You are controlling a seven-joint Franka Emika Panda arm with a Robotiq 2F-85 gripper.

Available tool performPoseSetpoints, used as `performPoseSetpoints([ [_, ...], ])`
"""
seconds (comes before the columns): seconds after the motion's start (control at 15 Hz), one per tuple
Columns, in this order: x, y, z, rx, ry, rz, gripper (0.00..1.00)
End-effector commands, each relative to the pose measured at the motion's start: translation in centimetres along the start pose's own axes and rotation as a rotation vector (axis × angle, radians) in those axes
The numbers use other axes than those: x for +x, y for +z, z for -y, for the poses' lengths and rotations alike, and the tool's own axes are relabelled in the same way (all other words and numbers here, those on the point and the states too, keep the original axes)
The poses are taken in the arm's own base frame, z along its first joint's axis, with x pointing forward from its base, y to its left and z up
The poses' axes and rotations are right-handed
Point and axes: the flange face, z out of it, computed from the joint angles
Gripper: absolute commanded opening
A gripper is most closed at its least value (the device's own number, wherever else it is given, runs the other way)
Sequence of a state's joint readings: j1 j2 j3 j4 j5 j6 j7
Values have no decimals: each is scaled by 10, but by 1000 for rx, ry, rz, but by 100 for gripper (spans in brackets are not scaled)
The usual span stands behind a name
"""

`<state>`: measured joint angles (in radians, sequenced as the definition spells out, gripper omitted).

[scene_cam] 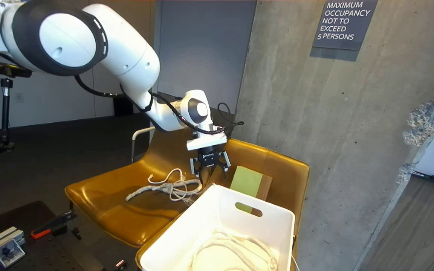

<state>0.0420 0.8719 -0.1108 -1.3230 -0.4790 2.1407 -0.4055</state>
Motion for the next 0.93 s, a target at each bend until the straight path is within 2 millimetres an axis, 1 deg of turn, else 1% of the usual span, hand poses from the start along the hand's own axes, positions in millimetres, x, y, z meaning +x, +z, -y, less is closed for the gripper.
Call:
performPoseSetpoints([
  [0.0, -4, 10, -11, -44, -27, 56, 100],
  [0.13, -6, 16, -12, -53, -35, 74, 100],
  [0.2, -7, 18, -11, -56, -39, 81, 96],
  [0.27, -6, 20, -9, -58, -41, 85, 72],
  [0.4, -4, 22, -4, -57, -47, 88, 69],
  [0.73, 0, 17, 7, -56, -62, 87, 29],
  [0.87, 0, 14, 12, -59, -69, 82, 16],
])
